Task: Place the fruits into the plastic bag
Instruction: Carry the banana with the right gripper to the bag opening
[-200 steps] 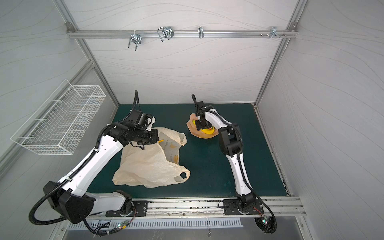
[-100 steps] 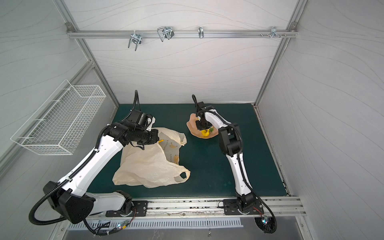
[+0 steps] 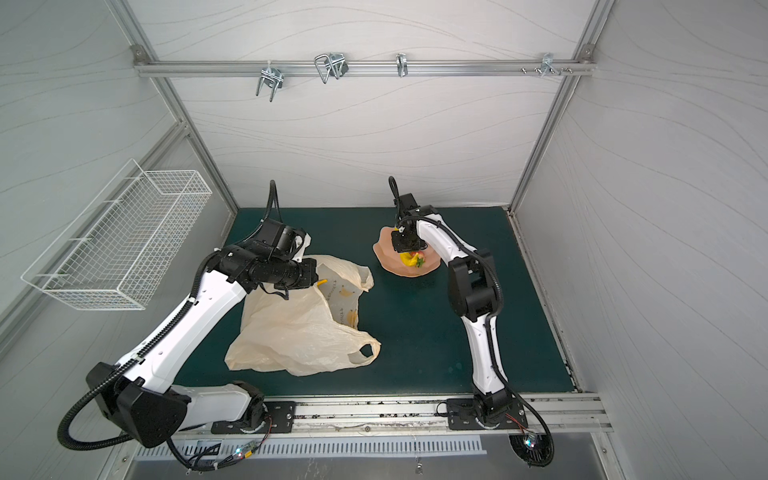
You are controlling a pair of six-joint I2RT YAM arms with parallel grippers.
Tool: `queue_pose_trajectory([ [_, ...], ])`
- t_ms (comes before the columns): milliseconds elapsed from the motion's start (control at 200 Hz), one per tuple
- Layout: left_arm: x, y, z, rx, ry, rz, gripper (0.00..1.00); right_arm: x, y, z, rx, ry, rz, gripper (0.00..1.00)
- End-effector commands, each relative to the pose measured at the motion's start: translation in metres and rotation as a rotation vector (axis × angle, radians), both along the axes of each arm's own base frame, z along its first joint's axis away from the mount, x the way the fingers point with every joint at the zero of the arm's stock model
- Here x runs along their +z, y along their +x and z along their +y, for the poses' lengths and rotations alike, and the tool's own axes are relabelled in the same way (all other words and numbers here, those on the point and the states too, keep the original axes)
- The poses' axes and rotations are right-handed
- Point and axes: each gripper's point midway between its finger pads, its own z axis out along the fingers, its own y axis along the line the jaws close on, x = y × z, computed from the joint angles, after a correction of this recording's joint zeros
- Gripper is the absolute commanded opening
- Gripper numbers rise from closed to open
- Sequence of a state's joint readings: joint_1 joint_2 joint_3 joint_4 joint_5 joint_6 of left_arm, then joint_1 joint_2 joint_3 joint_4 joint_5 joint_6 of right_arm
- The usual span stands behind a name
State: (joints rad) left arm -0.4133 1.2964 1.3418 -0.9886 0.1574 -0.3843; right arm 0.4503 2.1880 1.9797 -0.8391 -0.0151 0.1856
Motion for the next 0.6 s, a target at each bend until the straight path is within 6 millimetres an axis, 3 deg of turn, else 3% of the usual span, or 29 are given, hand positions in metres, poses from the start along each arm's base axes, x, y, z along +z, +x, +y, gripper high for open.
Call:
queue_pose_trajectory([
  [0,0.015,0.005,-0.001,-0.011,-0.009,-0.053,0.0,0.04,-0.006,0.009,-0.011,0.154,-0.023,0.26],
  [220,0.015,0.004,-0.001,-0.013,-0.007,-0.054,0.0,0.068,-0.034,0.025,-0.027,0.454,0.018,0.25],
  [595,0.016,0.007,-0.003,-0.023,-0.007,-0.055,0.0,0.058,-0.126,0.023,-0.057,0.734,0.17,0.25],
])
